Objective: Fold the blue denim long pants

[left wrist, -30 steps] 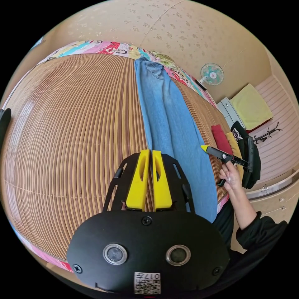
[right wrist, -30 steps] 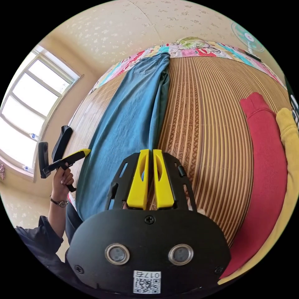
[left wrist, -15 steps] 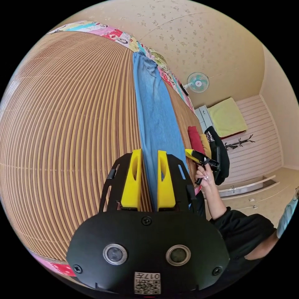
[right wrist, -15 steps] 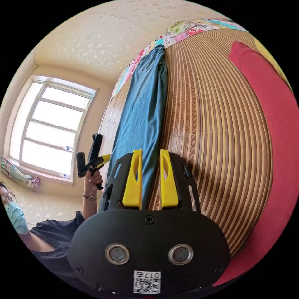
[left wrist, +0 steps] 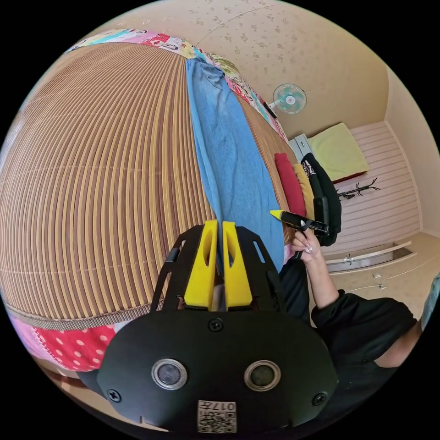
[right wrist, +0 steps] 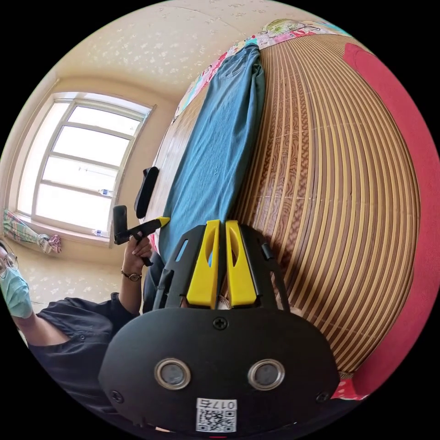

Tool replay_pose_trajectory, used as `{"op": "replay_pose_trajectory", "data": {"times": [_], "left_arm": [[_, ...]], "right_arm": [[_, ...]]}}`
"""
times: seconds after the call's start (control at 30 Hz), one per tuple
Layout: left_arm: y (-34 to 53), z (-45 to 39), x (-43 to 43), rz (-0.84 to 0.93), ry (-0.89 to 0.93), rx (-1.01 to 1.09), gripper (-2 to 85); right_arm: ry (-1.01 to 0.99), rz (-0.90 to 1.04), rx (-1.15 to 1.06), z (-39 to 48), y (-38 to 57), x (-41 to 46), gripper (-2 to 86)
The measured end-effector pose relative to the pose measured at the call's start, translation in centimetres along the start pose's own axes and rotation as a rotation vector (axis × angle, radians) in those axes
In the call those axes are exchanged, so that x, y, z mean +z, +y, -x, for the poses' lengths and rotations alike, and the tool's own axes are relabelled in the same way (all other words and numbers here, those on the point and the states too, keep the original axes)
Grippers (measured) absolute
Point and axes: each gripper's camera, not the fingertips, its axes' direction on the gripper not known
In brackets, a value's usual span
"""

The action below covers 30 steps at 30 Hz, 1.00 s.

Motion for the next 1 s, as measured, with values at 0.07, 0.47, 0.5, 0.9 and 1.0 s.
{"op": "replay_pose_trajectory", "data": {"times": [0.07,0.47,0.5,0.9,1.0], "left_arm": [[-0.1,0.1,0.0,-0.007,0.020,-0.006,1.5],[-12.7,2.1,0.5,-0.067,0.003,-0.035,9.1],[-14.0,2.1,1.2,-0.070,0.010,-0.033,9.1],[-12.8,1.3,3.6,-0.095,0.055,-0.034,7.8],[-14.6,2.7,4.5,-0.064,0.129,-0.075,6.3]], "right_arm": [[-0.043,-0.011,0.026,-0.5,-0.1,-0.8,4.6],[-0.133,-0.119,0.189,-1.8,-10.0,-4.8,12.8],[-0.116,-0.145,0.179,-1.6,-11.0,-4.9,12.8],[-0.066,-0.123,0.048,0.6,-9.7,-5.5,9.3],[-0.194,-0.120,0.112,-1.0,-11.0,-5.8,8.9]]}}
